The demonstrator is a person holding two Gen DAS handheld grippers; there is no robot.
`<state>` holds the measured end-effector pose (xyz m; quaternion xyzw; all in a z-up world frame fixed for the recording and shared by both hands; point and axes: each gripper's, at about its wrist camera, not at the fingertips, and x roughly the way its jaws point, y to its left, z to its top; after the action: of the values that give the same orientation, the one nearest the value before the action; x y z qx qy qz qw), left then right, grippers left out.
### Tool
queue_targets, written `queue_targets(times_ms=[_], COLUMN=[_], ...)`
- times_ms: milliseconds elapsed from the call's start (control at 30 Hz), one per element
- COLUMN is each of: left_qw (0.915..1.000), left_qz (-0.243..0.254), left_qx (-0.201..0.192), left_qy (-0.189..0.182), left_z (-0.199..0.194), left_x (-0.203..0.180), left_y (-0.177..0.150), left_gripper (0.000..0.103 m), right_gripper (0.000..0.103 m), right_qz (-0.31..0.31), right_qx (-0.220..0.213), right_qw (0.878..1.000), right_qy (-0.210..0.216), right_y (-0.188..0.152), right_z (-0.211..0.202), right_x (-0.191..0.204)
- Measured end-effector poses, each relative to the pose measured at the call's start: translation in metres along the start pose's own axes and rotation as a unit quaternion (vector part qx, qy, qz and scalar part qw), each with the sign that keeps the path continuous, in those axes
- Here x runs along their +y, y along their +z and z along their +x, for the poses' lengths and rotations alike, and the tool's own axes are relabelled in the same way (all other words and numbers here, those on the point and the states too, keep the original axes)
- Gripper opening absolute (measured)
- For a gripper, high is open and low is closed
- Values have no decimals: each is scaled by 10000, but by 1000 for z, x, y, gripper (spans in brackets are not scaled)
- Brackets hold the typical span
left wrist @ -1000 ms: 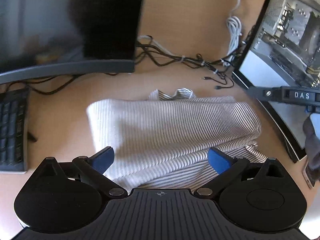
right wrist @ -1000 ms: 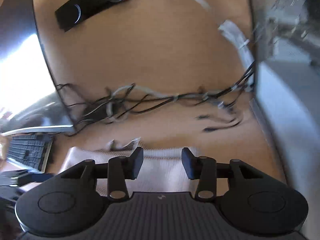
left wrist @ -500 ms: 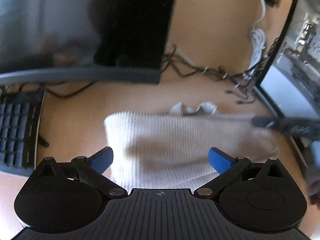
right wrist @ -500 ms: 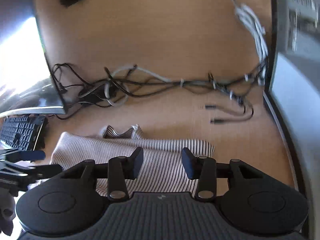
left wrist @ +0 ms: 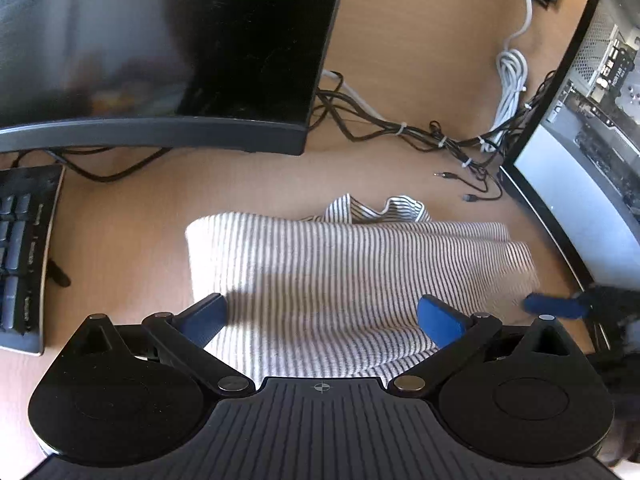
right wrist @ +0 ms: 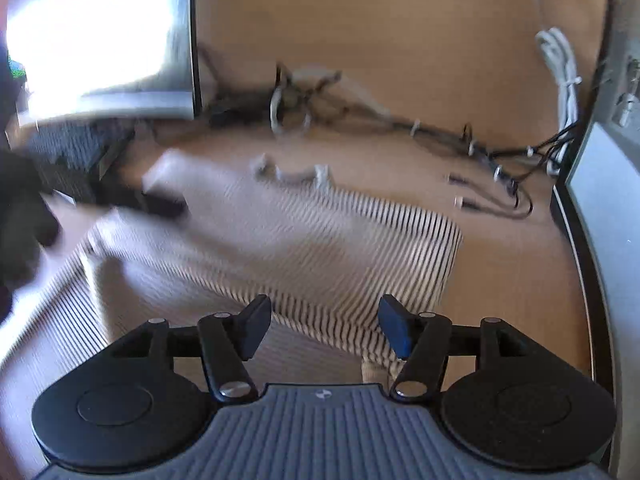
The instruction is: Fold clothes
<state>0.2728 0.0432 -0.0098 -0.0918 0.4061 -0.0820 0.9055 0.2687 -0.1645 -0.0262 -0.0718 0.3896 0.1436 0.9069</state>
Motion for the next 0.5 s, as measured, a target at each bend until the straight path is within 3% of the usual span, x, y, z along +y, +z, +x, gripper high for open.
queue_targets(times_ms=[100,167,200,300,333,500], left_qw=[10000,9998,9996,9989,9986,9983], left_qz=[-52,-75,-87,-298,-355,-12], left_qx=[-61,-168,-221,-285,-299,-580], left_qy=[-27,-88,-118,-207,-239,-21], left_z=[-16,-29,-35,-44,-45,-42], left_x=[5,10,12,22,23,16], left_y=[-10,-25,-32,-60,-67,-87], left_gripper=[103,103,103,103,103,103], right_gripper=[60,60,57,34,34,34], right_qz=[-217,12,135,450,550,938], right_qx=[119,-33,-157,-321,-341,-51], right_qw=[9994,10000,9997,9970,9955,9893], right_qy=[-224,-21,124,547,688,1119], right_y=[5,17,24,54,64,107], right_z=[5,-9,-16,-18,-15,48], right_x=[7,6,4,0,-1,-1])
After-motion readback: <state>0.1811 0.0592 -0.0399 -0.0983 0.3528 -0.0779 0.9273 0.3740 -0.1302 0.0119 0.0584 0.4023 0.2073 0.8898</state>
